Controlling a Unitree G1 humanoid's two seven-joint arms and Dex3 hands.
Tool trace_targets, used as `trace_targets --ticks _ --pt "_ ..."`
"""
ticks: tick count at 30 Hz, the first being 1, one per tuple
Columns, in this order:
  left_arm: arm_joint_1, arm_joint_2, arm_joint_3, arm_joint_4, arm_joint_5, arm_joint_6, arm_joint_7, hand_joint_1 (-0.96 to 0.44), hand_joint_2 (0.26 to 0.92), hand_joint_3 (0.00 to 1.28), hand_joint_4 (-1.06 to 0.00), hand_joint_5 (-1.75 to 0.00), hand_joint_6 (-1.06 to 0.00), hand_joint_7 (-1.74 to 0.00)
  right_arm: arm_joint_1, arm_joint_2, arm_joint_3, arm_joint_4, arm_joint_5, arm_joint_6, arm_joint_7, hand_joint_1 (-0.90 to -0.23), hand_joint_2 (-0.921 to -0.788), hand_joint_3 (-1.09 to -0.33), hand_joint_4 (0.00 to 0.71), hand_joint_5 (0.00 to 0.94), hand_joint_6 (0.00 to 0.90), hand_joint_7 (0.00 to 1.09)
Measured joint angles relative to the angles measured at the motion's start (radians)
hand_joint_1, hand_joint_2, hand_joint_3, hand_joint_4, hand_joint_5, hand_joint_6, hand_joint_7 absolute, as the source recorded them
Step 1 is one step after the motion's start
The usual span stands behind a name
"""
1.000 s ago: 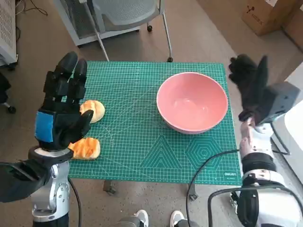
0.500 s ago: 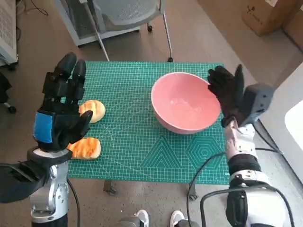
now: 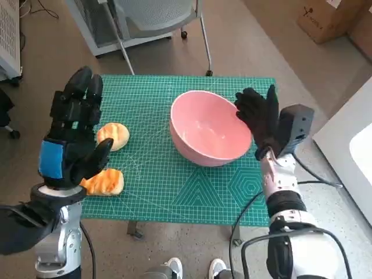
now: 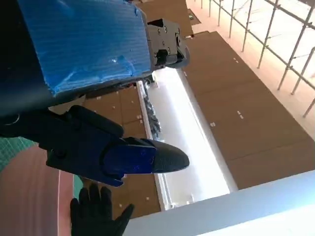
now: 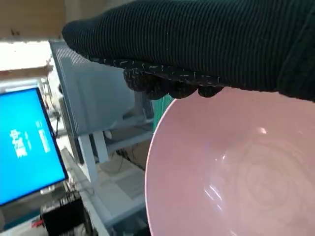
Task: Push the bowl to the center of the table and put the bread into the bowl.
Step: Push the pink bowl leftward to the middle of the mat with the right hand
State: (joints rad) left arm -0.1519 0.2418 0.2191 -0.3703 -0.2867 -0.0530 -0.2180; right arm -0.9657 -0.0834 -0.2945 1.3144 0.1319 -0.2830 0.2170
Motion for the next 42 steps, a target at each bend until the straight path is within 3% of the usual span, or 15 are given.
trace_targets --ticks 32,38,42 --pt "0.021 -0.006 0.003 -0.024 0.003 0.029 0.018 -0.64 0.921 0.31 -0.04 0.0 0.0 -0.44 -0.035 0.062 0.045 -0.001 -0.039 0.0 0.012 -0.567 -0.921 -0.872 0.092 0.009 0.276 0.02" --pt "0.023 -0.006 0.006 -0.031 0.003 0.033 0.018 -0.64 0.921 0.31 -0.04 0.0 0.0 -0.44 -0.048 0.06 0.022 -0.024 -0.013 -0.027 0.056 -0.558 -0.921 -0.905 0.076 0.002 0.259 0.01" --pt "0.024 -0.006 0.011 -0.034 0.003 0.039 0.018 -0.64 0.921 0.31 -0.04 0.0 0.0 -0.44 -0.051 0.055 0.004 -0.063 0.02 -0.1 0.111 -0.581 -0.921 -0.888 0.072 0.002 0.263 0.01"
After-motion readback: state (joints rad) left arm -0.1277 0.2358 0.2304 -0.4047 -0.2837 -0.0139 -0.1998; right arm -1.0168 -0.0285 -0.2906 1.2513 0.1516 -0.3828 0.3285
